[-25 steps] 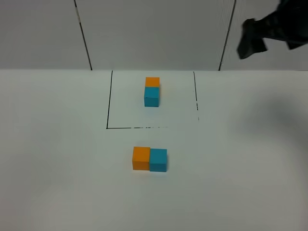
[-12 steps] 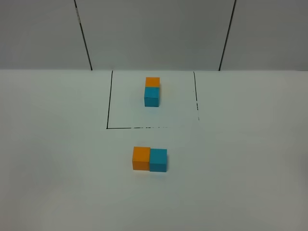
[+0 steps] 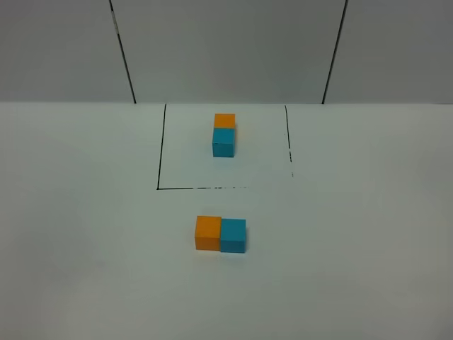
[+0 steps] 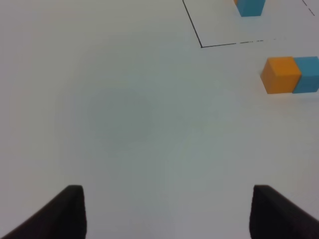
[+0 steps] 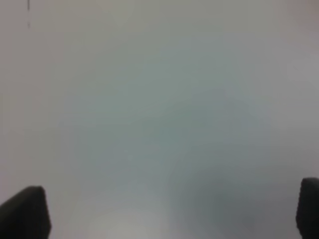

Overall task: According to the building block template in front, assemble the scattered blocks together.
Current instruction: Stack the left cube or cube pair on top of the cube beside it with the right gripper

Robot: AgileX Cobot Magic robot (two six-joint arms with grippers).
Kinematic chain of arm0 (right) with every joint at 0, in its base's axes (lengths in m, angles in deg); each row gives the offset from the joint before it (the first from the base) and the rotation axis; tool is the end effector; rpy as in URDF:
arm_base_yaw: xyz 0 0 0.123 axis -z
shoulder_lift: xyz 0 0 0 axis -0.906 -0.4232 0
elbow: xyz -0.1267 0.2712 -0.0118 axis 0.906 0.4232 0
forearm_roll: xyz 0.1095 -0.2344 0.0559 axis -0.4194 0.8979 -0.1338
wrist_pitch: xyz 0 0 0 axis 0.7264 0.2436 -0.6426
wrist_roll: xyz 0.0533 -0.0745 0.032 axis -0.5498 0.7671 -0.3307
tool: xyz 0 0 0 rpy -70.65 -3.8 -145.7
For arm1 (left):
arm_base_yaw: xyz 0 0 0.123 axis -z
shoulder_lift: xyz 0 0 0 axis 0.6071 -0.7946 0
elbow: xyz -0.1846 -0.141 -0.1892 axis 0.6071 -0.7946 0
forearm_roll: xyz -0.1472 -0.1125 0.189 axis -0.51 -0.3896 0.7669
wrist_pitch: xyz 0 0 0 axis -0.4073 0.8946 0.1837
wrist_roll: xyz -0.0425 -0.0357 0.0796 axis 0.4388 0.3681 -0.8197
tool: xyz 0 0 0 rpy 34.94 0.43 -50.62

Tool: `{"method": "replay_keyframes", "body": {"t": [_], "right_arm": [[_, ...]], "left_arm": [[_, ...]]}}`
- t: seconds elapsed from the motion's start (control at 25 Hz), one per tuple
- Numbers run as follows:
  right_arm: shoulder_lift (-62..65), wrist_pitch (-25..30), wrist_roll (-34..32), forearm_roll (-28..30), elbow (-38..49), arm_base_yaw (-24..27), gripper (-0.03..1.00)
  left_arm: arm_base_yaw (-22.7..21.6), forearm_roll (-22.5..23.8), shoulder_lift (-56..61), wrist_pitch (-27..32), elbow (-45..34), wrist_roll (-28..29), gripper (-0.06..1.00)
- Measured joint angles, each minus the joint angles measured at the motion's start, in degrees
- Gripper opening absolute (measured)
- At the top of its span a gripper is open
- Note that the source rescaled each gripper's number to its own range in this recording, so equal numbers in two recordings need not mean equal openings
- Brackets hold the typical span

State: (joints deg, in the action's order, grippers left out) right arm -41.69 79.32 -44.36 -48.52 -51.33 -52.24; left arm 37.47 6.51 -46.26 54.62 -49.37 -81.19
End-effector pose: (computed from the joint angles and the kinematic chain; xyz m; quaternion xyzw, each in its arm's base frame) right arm 0.0815 -0.0058 0.3421 0.0537 0.9249 0.0069 0.3764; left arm -0.0043 -0.0147 0.2850 0.0710 0.8397 -0.0459 0.5364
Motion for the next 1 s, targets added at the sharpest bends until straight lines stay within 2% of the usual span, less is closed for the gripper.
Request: {"method": "replay_keyframes", "body": {"t": [0.16, 0.48, 0.6, 0.84, 1.0], "right_arm": [[8.88, 1.83, -0.28, 0.05, 4.18, -3.02, 1.0], [22.08, 0.86, -0.41, 0.97, 10.07, -3.31, 1.0], [24.42, 0.03, -0.6, 0.31, 12.27, -3.45, 1.0], [25.08, -0.66, -0.8, -1.1, 14.82, -7.87, 1.0], [25.5, -1.06, -0.79, -1.37, 14.82, -9.0, 1.0]], "left_arm": [[0.0, 0.0, 0.0, 0.0, 0.0, 0.05, 0.49], [0.0, 0.0, 0.0, 0.0, 0.0, 0.05, 0.49], [0.0, 0.0, 0.0, 0.0, 0.0, 0.05, 0.49], [0.0, 0.0, 0.0, 0.0, 0.0, 0.05, 0.49], [0.0, 0.0, 0.0, 0.0, 0.0, 0.11, 0.49]]}}
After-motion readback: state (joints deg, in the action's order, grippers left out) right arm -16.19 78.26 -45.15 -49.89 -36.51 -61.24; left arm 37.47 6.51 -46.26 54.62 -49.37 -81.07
